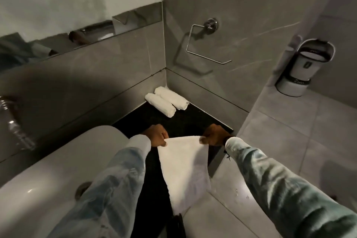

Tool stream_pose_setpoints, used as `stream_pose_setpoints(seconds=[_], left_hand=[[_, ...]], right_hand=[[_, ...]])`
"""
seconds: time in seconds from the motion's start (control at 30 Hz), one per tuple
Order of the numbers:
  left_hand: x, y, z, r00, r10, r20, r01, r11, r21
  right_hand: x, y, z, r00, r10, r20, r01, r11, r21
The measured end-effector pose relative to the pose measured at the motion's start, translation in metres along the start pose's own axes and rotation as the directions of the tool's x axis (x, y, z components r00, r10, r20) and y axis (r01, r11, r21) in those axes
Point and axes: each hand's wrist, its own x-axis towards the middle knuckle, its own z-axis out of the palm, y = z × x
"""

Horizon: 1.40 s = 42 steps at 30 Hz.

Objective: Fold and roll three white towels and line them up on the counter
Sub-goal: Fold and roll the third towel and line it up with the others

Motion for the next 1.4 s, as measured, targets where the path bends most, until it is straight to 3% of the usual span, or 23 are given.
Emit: stream_pose_setpoints(seconds=[0.2,0.4,0.5,0.6,0.7,0.8,0.9,1.03,1.13,1.2,1.3,1.4], left_hand=[[0.096,-0.028,-0.001,0.998,-0.004,-0.070,0.002,1.000,-0.025],[0.174,-0.057,0.014,0.980,-0.014,-0.197,0.001,0.998,-0.066],[0.195,-0.063,0.020,0.969,0.078,-0.235,-0.077,0.997,0.014],[0.205,-0.067,0.026,0.950,0.172,-0.261,-0.139,0.980,0.139],[0.210,-0.073,0.031,0.939,0.219,-0.266,-0.184,0.972,0.149],[0.209,-0.077,0.038,0.952,0.237,-0.195,-0.215,0.968,0.128],[0.207,-0.079,0.042,0.956,0.242,-0.168,-0.228,0.968,0.102],[0.202,-0.075,0.037,0.965,0.242,-0.097,-0.230,0.965,0.124],[0.211,-0.076,0.033,0.989,0.123,-0.083,-0.113,0.987,0.112],[0.218,-0.073,0.031,0.988,0.097,-0.117,-0.087,0.992,0.091],[0.221,-0.064,0.029,0.984,0.101,-0.149,-0.088,0.992,0.095],[0.217,-0.059,0.030,0.976,0.118,-0.184,-0.098,0.989,0.111]], right_hand=[[0.100,0.024,0.006,0.999,-0.011,0.050,0.012,1.000,-0.014],[0.177,0.054,0.025,0.998,-0.052,-0.044,0.054,0.997,0.050],[0.206,0.069,0.034,0.991,-0.055,-0.120,0.061,0.997,0.053],[0.221,0.081,0.043,0.960,-0.192,-0.203,0.181,0.981,-0.072],[0.223,0.092,0.050,0.828,-0.477,-0.296,0.400,0.871,-0.286],[0.219,0.101,0.057,0.719,-0.666,-0.202,0.520,0.707,-0.480],[0.212,0.102,0.050,0.695,-0.705,-0.139,0.539,0.639,-0.549],[0.196,0.092,0.042,0.783,-0.608,-0.136,0.490,0.736,-0.467],[0.206,0.082,0.034,0.909,-0.396,-0.133,0.367,0.909,-0.196],[0.217,0.076,0.031,0.964,-0.241,-0.110,0.241,0.970,-0.016],[0.226,0.073,0.028,0.989,-0.115,-0.089,0.129,0.978,0.162],[0.226,0.072,0.029,0.983,-0.166,-0.074,0.177,0.969,0.175]])
